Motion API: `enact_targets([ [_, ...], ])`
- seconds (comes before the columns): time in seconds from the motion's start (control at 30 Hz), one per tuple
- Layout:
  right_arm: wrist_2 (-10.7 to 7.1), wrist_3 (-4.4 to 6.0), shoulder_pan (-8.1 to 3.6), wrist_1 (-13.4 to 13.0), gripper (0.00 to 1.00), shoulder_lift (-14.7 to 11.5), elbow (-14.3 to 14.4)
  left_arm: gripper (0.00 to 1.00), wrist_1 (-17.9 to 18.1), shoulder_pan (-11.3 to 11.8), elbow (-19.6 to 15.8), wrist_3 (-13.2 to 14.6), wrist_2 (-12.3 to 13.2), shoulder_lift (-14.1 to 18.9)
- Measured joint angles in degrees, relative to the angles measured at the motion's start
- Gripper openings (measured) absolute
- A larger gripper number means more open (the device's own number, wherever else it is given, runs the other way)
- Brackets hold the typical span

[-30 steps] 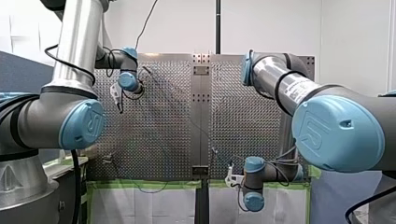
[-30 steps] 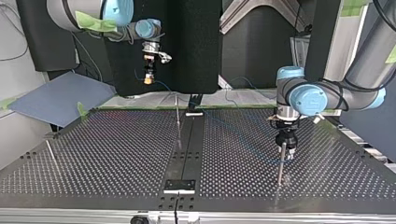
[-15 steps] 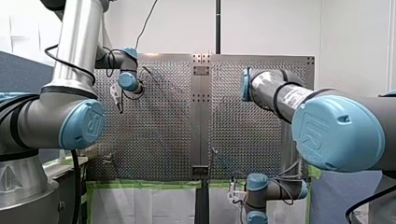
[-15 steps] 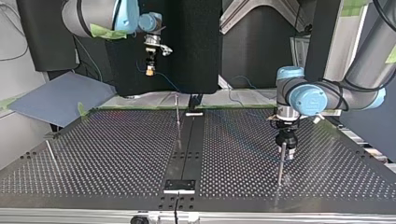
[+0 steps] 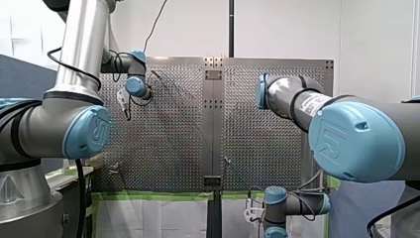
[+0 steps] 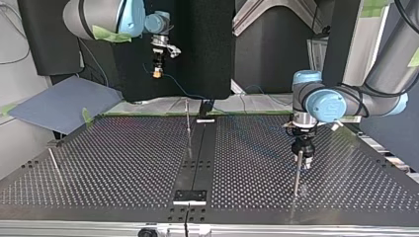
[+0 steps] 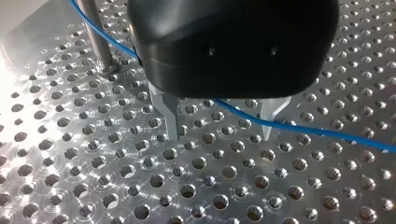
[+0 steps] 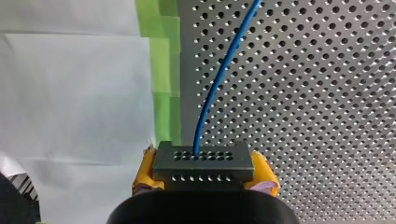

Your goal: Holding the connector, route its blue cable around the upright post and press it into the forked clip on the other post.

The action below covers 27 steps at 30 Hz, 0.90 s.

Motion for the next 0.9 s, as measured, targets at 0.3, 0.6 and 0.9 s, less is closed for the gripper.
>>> enact_targets([
  [0.3, -1.64, 0.30, -0.18, 4.5, 0.00, -4.5, 0.0, 0.85, -0.1, 0.0, 0.0, -0.1, 0.0, 0.0],
  [0.6, -3.87, 0.03, -0.20, 8.8, 0.00, -8.8, 0.2, 0.85, -0.3, 0.4, 0.0, -0.1, 0.0, 0.0],
  [0.9, -5.59, -0.80, -0.20, 9.9, 0.00, -13.3, 0.9, 0.85, -0.5, 0.4, 0.0, -0.1, 0.0, 0.0],
])
